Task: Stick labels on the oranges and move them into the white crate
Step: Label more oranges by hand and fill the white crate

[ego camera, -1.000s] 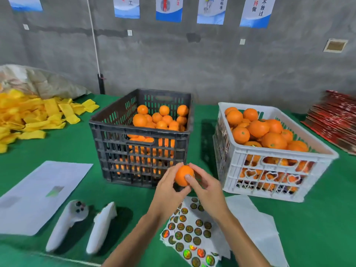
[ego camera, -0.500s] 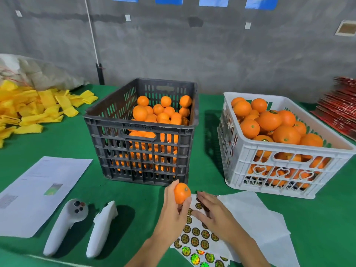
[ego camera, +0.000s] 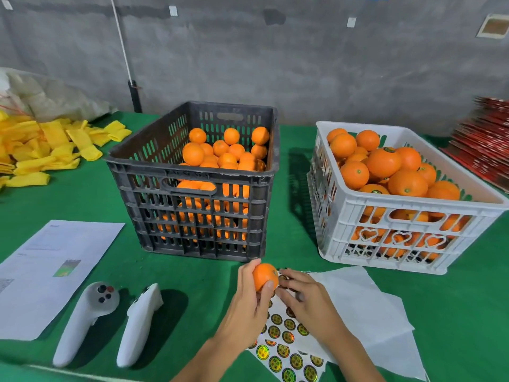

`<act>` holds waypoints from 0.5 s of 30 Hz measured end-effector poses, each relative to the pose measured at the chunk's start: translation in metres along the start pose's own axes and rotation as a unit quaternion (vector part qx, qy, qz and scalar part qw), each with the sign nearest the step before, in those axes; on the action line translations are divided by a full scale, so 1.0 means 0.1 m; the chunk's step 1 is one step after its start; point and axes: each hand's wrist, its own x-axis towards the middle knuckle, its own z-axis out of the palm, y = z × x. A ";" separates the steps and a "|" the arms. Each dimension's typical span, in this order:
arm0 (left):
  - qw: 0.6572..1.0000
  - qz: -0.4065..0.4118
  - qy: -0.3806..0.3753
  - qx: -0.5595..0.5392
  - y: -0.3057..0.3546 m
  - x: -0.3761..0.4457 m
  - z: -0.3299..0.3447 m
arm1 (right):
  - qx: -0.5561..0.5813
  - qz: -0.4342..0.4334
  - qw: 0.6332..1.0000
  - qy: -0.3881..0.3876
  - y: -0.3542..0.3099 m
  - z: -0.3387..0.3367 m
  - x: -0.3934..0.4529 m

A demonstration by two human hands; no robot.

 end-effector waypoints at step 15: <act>0.997 0.011 0.023 -0.068 0.04 -0.11 -0.11 | 0.172 0.130 0.966 0.139 -0.16 0.00 0.16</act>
